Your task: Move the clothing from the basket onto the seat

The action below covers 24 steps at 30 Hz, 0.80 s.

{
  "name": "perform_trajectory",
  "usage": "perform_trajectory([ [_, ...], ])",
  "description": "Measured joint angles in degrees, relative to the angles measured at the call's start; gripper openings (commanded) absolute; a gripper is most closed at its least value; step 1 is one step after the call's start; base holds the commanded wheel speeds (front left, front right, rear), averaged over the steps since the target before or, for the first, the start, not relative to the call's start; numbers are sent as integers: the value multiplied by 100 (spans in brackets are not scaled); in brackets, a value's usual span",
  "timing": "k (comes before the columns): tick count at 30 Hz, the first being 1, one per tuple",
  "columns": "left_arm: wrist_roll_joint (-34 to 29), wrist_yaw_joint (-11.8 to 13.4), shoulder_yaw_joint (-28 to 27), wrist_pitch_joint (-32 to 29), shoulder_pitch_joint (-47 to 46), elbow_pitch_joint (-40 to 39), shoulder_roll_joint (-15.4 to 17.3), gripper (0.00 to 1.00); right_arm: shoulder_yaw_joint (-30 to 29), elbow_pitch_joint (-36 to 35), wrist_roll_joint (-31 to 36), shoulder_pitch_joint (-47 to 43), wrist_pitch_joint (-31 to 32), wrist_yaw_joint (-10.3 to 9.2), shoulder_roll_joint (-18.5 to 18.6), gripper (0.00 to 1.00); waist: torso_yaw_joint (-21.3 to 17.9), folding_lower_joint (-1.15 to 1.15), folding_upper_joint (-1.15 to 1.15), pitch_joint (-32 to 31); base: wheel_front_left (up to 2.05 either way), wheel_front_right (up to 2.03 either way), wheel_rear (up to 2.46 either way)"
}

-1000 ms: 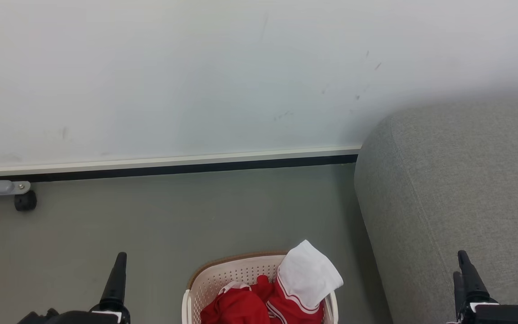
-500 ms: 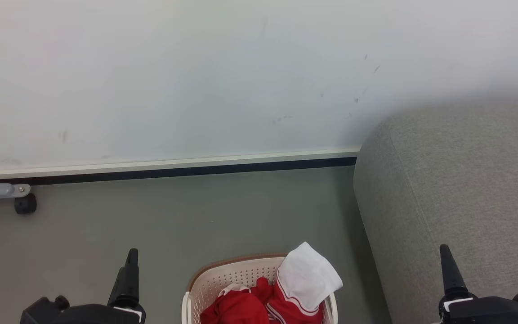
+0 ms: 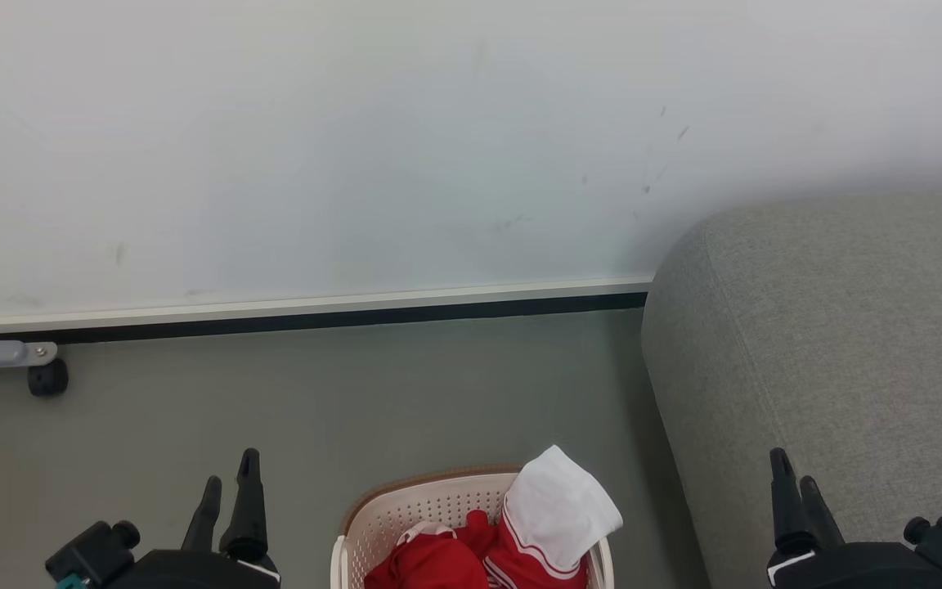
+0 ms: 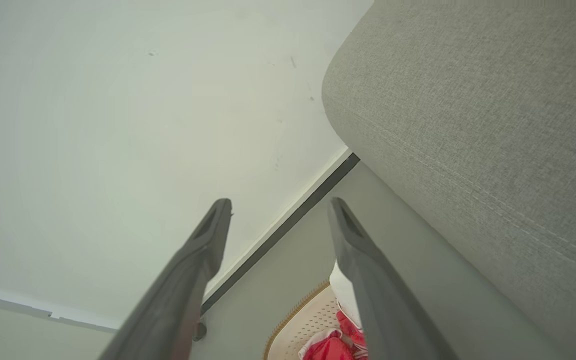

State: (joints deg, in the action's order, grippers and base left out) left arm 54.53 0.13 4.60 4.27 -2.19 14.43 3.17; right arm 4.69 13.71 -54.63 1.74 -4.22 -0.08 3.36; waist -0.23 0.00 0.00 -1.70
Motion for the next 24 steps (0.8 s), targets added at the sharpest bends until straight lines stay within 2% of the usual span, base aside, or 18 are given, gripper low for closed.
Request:
perform_trajectory([
  [24, -2284, 349, 227, 502, 193, -48, 87, 100, 610, 14, 2051, -39, -502, -301, 149, 100, -87, 0, 0, -75, 0, 0, 0],
])
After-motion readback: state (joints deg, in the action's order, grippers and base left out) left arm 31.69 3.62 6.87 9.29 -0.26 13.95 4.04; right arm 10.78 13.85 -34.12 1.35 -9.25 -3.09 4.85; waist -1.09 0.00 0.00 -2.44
